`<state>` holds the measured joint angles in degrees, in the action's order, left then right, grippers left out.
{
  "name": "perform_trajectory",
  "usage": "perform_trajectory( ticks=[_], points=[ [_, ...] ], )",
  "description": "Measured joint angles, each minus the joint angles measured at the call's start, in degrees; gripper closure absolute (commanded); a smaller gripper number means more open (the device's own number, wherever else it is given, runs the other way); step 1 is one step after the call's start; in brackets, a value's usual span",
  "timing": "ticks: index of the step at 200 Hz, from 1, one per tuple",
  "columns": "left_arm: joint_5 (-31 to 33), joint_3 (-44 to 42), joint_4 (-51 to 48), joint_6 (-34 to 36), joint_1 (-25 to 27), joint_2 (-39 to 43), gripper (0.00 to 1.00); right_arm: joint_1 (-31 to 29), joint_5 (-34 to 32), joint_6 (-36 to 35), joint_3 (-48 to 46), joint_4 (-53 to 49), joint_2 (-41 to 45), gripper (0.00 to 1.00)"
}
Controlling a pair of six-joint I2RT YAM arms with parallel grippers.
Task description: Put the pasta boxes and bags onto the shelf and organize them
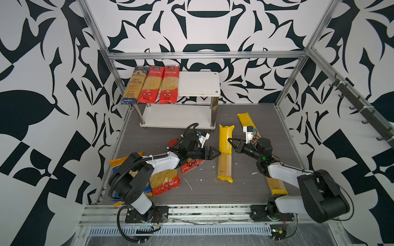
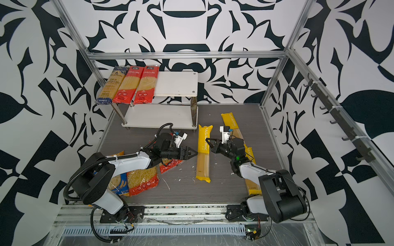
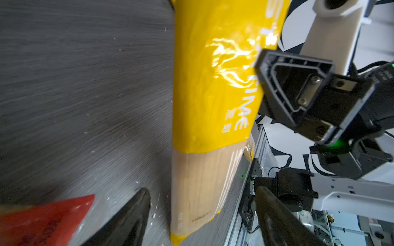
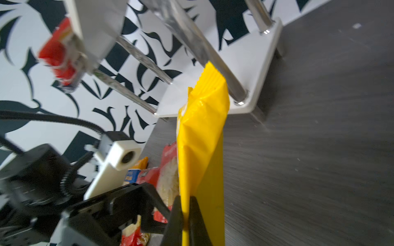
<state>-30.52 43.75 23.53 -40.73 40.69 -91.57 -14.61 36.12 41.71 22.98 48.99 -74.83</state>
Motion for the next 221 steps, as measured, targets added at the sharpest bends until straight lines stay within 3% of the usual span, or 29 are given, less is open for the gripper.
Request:
perform_trajectory(
  ticks=[39,111,154,197,221],
  points=[
    [-4.3,-0.7,7.1,0.1,-1.0,0.5,0.16,0.0,5.4,0.7,2.6,0.7,5.4,1.0],
    [-10.3,3.6,13.5,0.0,-1.0,0.6,0.16,-1.9,11.7,8.7,12.2,2.9,7.8,1.0],
    [-14.9,5.5,21.4,-4.1,-1.0,0.6,0.3,-3.2,13.3,11.1,16.7,3.9,8.3,1.0],
    [-16.9,5.5,29.5,-9.5,-1.0,0.6,0.35,-3.5,14.2,16.7,17.4,9.6,6.1,1.0],
    [-17.3,5.5,30.4,-10.7,-1.2,0.6,0.45,-3.5,14.3,19.0,17.5,11.7,4.5,1.0]
  ],
)
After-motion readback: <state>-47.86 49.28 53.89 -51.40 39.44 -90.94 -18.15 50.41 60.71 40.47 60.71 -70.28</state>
